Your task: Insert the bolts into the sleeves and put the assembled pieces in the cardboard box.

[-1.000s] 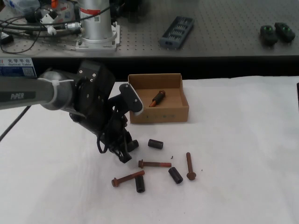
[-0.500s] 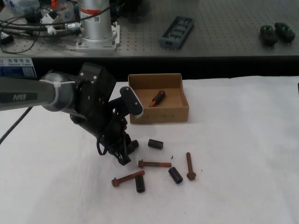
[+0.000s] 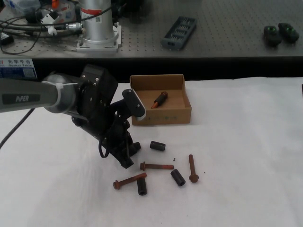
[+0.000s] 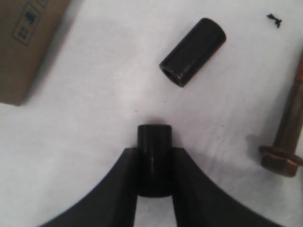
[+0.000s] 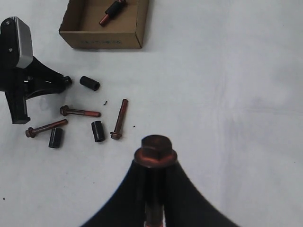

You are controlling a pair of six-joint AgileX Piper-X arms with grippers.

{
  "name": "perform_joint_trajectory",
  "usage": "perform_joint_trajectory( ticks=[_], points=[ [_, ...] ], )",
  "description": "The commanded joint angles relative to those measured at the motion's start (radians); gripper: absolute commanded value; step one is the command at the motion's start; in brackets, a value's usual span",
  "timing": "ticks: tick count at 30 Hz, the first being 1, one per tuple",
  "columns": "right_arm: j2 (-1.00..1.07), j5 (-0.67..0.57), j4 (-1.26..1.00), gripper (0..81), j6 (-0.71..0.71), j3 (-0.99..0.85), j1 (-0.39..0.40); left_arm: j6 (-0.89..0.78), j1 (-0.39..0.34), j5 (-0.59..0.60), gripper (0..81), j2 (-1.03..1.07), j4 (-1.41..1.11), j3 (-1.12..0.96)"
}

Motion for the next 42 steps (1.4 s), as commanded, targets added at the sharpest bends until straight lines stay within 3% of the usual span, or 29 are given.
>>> perform_joint_trajectory(
  ticks=[1, 12, 21, 27, 33, 42],
  points=[
    [-0.008, -0.002, -0.002, 2.9, -0.008, -0.003, -0.007, -0.022, -0.004, -0.011, 0.6, -0.023, 0.008, -0.005],
    [-0.008, -0.01, -0.004, 2.9, -0.072, -0.003, -0.004, -0.056, -0.005, -0.011, 0.6, -0.3, 0.368, -0.005],
    [0.031, -0.212, -0.119, 2.9, -0.033, -0.003, -0.004, -0.136, -0.005, 0.052, 0.6, -0.551, 0.503, 0.18],
    [0.106, -0.331, -0.198, 2.9, -0.009, -0.003, 0.058, -0.325, -0.005, 0.182, 0.6, -0.76, 0.334, 0.41],
    [0.192, -0.432, -0.389, 2.9, 0.174, -0.003, 0.186, -0.577, -0.005, 0.331, 0.6, -0.916, 0.058, 0.568],
    [0.296, -0.499, -0.763, 2.9, 0.49, -0.003, 0.315, -0.87, -0.005, 0.402, 0.6, -0.974, -0.292, 0.636]
  ],
)
